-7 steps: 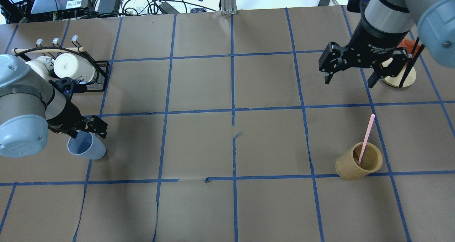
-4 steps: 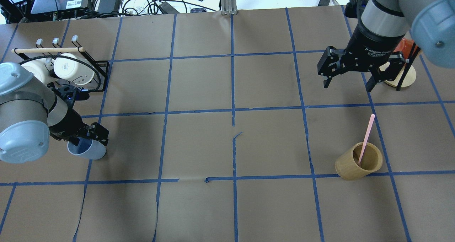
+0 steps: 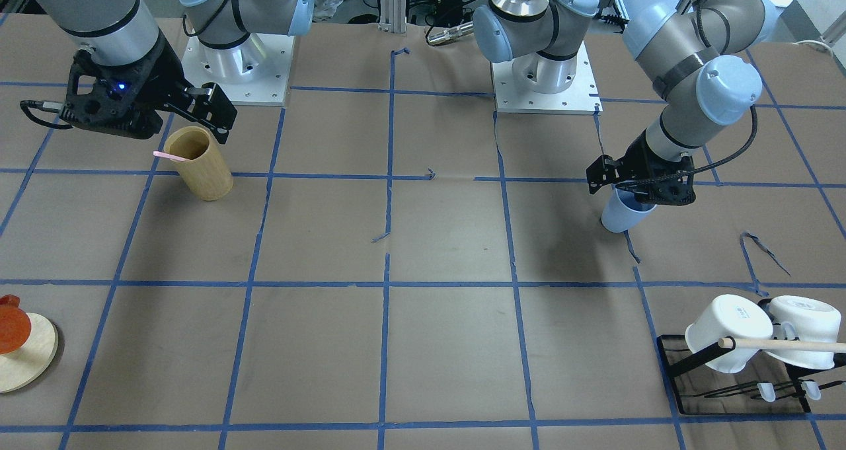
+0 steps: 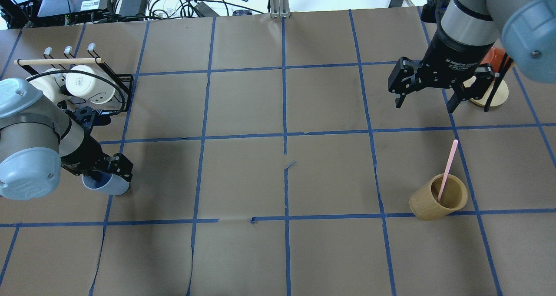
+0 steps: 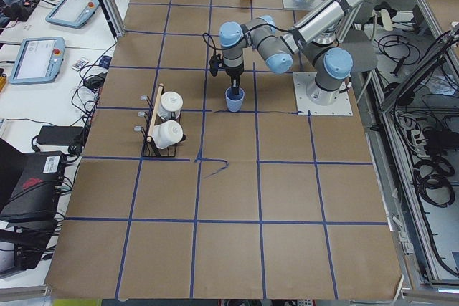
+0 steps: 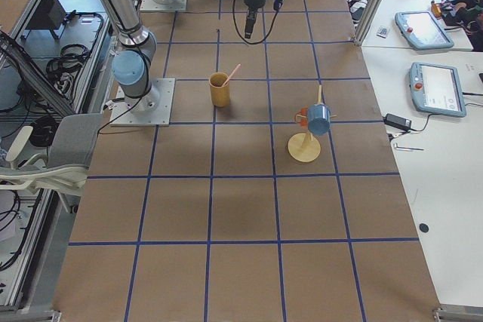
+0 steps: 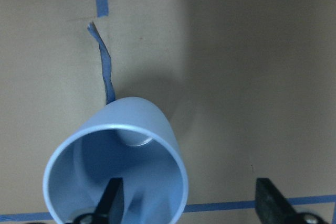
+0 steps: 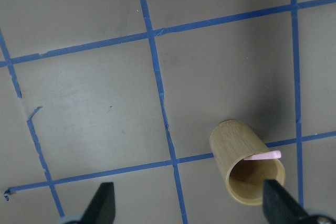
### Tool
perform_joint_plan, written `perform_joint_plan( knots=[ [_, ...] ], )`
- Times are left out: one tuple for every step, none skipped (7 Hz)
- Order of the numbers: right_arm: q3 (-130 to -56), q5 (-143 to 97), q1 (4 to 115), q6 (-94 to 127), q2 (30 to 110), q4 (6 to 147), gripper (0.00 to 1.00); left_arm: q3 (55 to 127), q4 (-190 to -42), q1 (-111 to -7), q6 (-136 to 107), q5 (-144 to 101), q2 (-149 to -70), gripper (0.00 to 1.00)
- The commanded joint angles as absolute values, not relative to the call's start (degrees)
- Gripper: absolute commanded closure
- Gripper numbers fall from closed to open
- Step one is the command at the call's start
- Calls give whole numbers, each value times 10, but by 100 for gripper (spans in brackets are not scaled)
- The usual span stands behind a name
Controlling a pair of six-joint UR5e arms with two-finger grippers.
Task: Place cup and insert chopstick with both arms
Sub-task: 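Carry the blue cup toward table center while right gripper grasps pink chopstick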
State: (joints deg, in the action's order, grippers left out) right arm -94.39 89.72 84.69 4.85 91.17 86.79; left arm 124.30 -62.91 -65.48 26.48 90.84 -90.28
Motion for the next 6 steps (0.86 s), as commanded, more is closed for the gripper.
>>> perform_joint_plan(
  knots=[
    [-947,910,778,-69,899,868,0,1241,-625,-656,265,908,-909,100],
    [-961,922,764,-79,893,870,0,1240,-623,-656,264,908,-910,100],
    [-985,925,759,-88,879,879,0,1239,-621,-661,261,908,-910,100],
    [-1014,925,758,-86,878,883,0,1229,-621,-674,226,902,-904,100],
    [-1038,922,758,-81,878,889,0,1194,-630,-706,201,900,-903,100],
    [-1050,923,758,-79,878,890,8,1164,-663,-780,139,902,-899,100]
  ],
)
